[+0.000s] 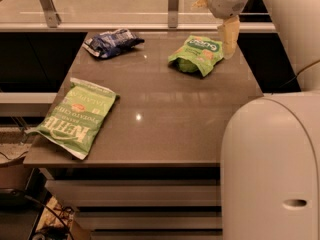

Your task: Move green rice chip bag near green jalapeno chip bag

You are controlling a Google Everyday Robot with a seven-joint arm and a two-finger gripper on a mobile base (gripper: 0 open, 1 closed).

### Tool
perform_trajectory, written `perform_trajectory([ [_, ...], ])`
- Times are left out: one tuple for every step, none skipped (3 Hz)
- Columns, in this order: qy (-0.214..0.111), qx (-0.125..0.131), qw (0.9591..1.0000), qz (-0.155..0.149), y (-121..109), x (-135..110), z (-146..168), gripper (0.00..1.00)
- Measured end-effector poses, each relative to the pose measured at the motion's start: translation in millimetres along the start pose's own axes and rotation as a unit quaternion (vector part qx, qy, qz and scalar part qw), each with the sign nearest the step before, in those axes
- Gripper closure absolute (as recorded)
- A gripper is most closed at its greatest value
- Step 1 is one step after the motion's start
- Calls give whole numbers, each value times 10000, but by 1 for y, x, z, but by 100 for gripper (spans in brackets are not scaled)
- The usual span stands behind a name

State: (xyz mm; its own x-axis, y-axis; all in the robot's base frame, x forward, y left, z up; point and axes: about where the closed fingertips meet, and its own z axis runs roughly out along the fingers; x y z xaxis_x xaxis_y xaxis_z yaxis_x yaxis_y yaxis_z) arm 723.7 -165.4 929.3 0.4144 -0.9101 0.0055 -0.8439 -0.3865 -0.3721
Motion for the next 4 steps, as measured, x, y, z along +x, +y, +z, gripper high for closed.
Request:
perform_trajectory([
  [-54, -141, 9997, -192, -4, -8, 13, 0],
  [-147, -259, 9991, -311, -3, -13, 27, 0],
  [-295, -386, 9980, -397, -1, -18, 44, 0],
  [-464, -466, 9967, -485, -3, -22, 63, 0],
])
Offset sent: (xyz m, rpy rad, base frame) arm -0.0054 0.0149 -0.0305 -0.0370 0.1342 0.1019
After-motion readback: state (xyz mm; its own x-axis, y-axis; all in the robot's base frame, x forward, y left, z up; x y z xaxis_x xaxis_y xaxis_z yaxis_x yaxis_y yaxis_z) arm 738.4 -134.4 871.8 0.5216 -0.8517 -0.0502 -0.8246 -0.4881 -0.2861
